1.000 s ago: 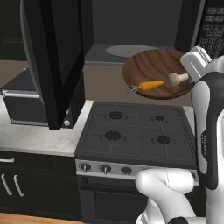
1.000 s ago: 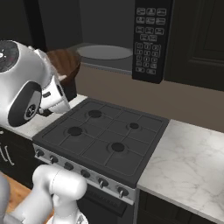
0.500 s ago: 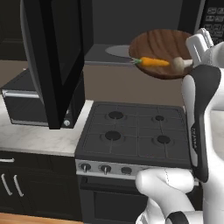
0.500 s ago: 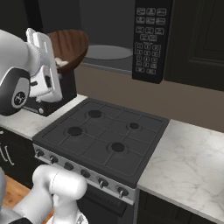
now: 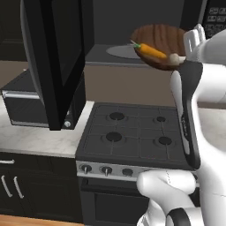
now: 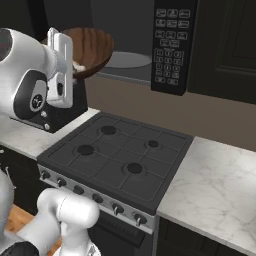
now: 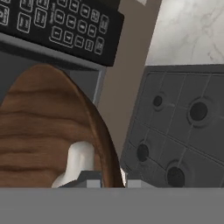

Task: Place the bowl containing the mushroom and carrot in the microwave. Close the microwave door and press the start button to microwave the meal.

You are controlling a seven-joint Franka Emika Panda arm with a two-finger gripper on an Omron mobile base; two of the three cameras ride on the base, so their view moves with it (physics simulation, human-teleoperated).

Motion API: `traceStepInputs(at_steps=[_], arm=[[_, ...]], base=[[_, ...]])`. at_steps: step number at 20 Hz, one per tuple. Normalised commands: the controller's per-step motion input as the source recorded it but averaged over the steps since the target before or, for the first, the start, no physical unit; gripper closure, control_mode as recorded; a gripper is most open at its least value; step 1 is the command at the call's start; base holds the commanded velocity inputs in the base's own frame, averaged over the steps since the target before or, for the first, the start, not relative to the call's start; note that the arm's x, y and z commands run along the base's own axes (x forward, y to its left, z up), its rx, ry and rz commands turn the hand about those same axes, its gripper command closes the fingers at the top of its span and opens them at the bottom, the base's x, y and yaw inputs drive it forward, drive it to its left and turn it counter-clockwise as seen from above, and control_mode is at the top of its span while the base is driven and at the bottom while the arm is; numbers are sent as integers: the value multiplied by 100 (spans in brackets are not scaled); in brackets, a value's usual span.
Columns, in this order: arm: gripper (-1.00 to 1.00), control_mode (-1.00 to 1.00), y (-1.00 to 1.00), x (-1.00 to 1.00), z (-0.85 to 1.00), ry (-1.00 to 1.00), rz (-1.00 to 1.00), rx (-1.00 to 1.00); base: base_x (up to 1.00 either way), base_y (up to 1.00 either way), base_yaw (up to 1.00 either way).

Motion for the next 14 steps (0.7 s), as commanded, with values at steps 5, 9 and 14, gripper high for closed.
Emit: traceStepInputs(at_steps=[5, 9, 14], arm=[[100, -100, 0, 56, 0, 4, 0, 9], [100, -100, 0, 57, -7, 8, 0, 0], [100, -100, 0, 60, -12, 6, 0, 0]], base=[[0, 0, 0], [0, 0, 0], [0, 0, 0]])
